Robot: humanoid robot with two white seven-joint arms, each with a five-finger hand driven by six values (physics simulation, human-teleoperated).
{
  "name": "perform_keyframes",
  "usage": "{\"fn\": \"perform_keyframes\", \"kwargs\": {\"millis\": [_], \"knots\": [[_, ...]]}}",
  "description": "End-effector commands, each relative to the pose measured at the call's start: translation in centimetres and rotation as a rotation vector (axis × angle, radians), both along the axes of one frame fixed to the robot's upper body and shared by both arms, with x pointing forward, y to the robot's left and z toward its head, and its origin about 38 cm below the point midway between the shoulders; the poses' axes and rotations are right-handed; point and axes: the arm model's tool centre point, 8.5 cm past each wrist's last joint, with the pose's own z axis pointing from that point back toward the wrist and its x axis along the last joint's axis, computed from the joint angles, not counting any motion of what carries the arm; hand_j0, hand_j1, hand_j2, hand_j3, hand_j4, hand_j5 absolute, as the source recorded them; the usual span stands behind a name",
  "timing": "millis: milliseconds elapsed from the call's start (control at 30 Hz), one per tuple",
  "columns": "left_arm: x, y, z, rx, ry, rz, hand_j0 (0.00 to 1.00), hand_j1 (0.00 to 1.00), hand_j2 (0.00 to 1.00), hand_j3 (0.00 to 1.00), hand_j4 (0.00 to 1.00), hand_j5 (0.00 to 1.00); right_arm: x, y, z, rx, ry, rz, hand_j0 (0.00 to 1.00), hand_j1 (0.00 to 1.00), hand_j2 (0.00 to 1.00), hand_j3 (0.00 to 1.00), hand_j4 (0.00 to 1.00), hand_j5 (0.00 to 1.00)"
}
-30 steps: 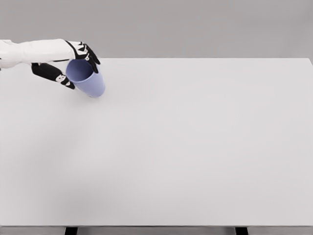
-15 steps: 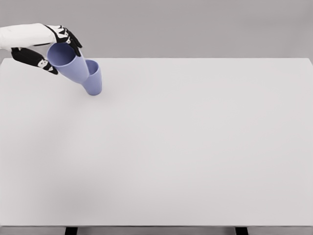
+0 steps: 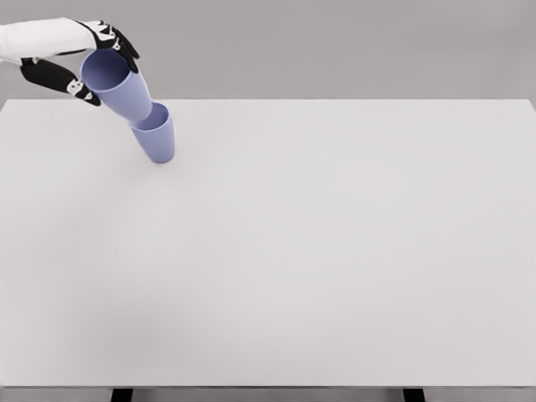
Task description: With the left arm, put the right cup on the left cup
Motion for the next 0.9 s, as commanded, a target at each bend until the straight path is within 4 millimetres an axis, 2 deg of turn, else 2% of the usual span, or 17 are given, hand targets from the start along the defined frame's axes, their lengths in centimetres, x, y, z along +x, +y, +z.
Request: {"fn": "perform_keyframes", "kwargs": {"millis": [0,233,467,867], "knots": [[0.9,-0.5,-0.7,-0.017,0.016,0.011,0.46,0.46,0.46,0.46,0.46,0.46,0.0,0.0,0.0,0.0,0.0,-0.001,1.0,1.0,1.0,1.0,1.0,1.0],[1.9,-1.0,-1.4,-0.025,0.029,0.025,0.46,0.46,0.46,0.46,0.46,0.46,0.0,0.0,0.0,0.0,0.0,0.001,1.0,1.0,1.0,1.0,1.0,1.0],[3.0,-0.3,-1.7,0.015,0.028,0.069,0.46,0.46,0.46,0.46,0.46,0.46,0.0,0.0,0.0,0.0,0.0,0.001,1.0,1.0,1.0,1.0,1.0,1.0],[3.2,-1.2,-2.0,0.011,0.033,0.053,0.46,0.46,0.46,0.46,0.46,0.46,0.0,0.0,0.0,0.0,0.0,0.001,1.0,1.0,1.0,1.0,1.0,1.0]]}}
